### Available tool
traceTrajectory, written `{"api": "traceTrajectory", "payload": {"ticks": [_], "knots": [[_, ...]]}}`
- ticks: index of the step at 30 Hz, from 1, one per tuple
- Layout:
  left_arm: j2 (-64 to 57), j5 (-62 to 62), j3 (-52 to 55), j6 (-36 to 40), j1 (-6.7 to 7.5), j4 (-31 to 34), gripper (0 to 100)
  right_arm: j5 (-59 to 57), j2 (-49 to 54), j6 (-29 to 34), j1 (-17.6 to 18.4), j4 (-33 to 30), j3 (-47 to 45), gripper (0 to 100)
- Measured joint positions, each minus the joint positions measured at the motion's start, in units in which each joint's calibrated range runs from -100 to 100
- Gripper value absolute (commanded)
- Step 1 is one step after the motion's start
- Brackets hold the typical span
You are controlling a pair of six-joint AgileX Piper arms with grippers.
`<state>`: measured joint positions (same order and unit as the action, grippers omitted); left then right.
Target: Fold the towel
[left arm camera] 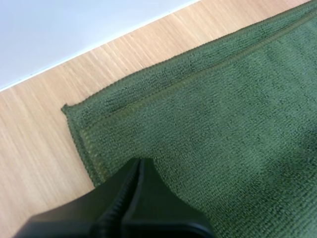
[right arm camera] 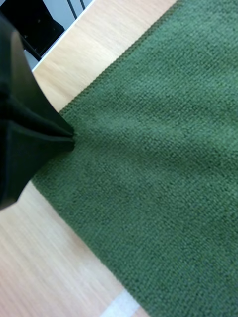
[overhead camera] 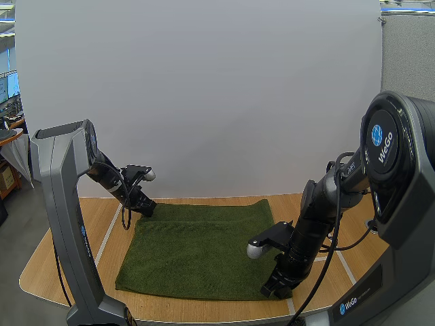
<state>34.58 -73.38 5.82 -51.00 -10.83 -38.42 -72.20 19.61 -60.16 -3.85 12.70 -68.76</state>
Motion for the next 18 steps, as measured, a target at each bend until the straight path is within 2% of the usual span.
{"api": "traceTrajectory", "payload": {"ticks": [8,13,15,18], "knots": [[0.0,0.0,0.0,0.0,0.00,0.0,0,-0.9,2.1,0.0,0.0,-0.4,-0.6,0],[0.0,0.0,0.0,0.0,0.00,0.0,0,-4.3,8.5,0.0,0.0,1.0,-0.2,0],[0.0,0.0,0.0,0.0,0.00,0.0,0,-7.1,14.9,0.1,0.0,4.7,3.4,0],[-4.7,-0.1,0.0,0.1,0.00,0.0,0,-7.9,18.3,0.1,0.0,8.1,8.4,0]]}}
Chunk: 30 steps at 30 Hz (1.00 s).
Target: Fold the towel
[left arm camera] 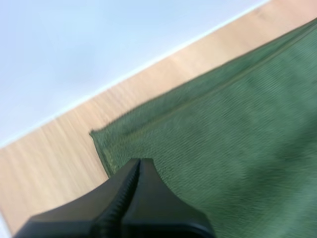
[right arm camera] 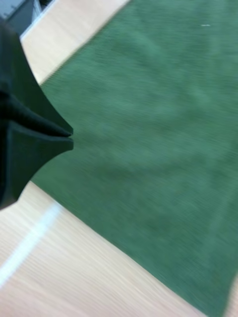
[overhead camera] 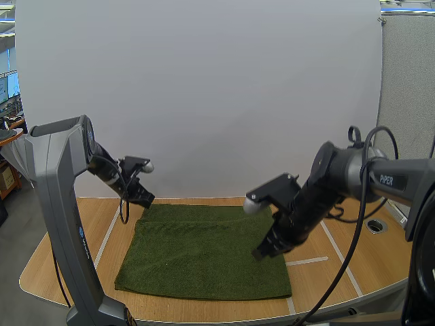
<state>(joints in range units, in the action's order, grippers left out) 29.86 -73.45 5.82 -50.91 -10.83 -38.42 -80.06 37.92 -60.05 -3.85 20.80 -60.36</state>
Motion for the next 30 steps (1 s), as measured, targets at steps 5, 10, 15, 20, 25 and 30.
{"api": "traceTrajectory", "payload": {"ticks": [5,10,15,20,25,30], "knots": [[-5.0,-4.1,0.0,0.3,0.00,0.0,0,1.8,-3.3,0.0,0.0,2.7,6.9,0],[-11.5,-11.3,0.0,1.2,0.00,0.0,0,6.7,-8.0,-0.6,0.0,4.7,10.5,0],[-19.7,-16.3,4.5,2.9,0.00,1.2,0,14.8,-22.8,-2.9,0.0,8.6,20.5,0],[-22.6,-16.7,9.6,2.9,0.00,1.4,0,16.4,-28.4,-3.9,0.0,10.1,24.9,0],[-25.8,-15.1,16.4,2.2,0.00,1.5,0,17.2,-35.6,-5.1,0.0,12.3,30.9,0],[-30.4,-9.2,28.8,-0.4,0.00,2.1,0,18.8,-45.3,-6.7,0.0,14.4,38.1,0]]}}
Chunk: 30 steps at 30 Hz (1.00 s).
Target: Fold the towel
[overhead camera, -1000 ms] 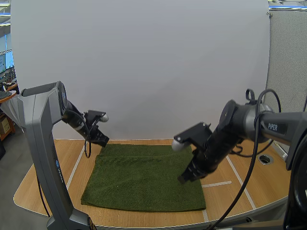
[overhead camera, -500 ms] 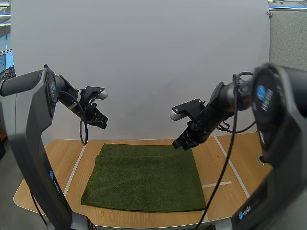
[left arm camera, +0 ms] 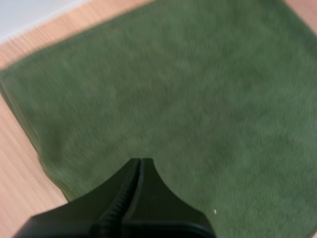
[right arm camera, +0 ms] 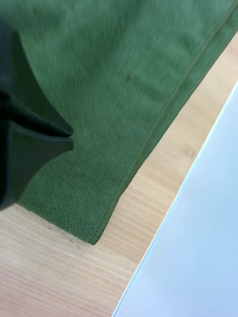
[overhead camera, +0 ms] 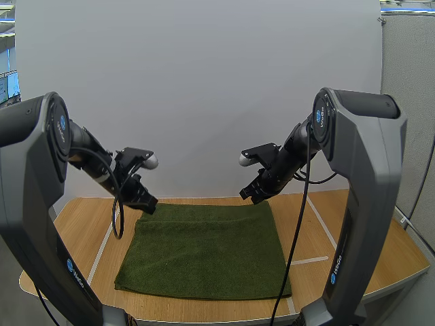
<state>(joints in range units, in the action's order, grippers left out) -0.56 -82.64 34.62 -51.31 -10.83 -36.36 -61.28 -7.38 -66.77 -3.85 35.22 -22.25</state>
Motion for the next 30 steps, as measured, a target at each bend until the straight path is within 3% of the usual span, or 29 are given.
{"api": "traceTrajectory", "payload": {"ticks": [14,30], "knots": [[-0.9,11.4,16.1,-2.8,0.00,4.0,0,12.1,-9.6,-3.4,0.0,2.7,2.0,0],[-1.4,20.7,24.9,-3.5,0.00,8.9,0,21.9,-13.8,-5.0,0.0,4.6,3.9,0]]}}
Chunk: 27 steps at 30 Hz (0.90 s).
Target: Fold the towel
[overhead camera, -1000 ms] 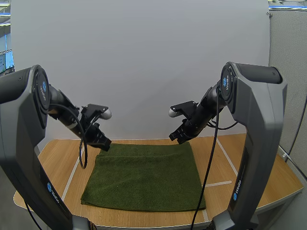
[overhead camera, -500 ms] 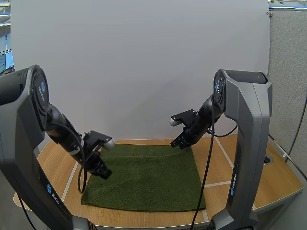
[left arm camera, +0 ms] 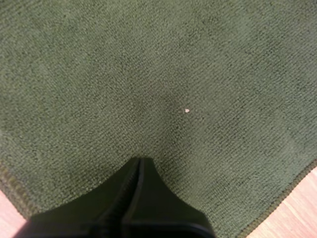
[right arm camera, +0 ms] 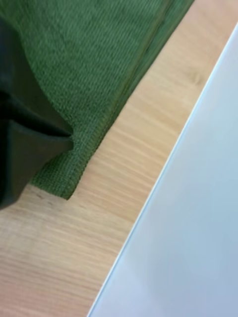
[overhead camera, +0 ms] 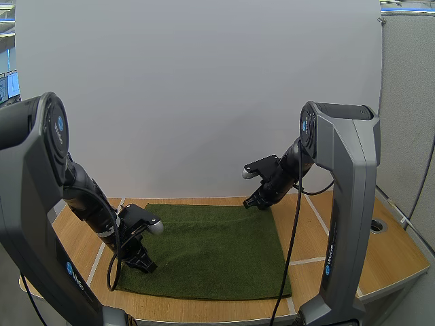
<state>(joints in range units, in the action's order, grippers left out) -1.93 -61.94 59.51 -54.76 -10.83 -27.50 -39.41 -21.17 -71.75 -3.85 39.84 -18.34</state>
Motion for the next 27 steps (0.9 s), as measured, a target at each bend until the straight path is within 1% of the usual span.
{"api": "traceTrajectory", "payload": {"ticks": [16,18,19,20,23,27], "knots": [[-0.4,1.1,0.8,-0.5,0.00,-0.3,0,4.8,-1.9,-0.9,0.0,1.2,0.3,0],[-0.4,1.1,0.8,-0.5,-0.41,-0.4,0,6.6,-2.2,-0.9,0.1,1.3,0.3,0],[-0.4,0.7,0.8,-0.5,-0.94,-0.4,0,7.0,-2.2,-0.9,0.1,1.3,0.3,0],[-0.4,-0.1,0.8,-0.6,-1.97,0.0,0,7.4,-2.3,-0.9,0.1,1.3,0.3,0],[-0.4,-0.4,0.8,-0.6,-2.59,0.1,0,8.2,-2.4,-0.9,0.1,1.3,0.3,0],[-0.4,-0.8,0.8,-0.6,-2.76,0.3,0,8.2,-2.4,-0.9,0.1,1.3,0.3,0]]}}
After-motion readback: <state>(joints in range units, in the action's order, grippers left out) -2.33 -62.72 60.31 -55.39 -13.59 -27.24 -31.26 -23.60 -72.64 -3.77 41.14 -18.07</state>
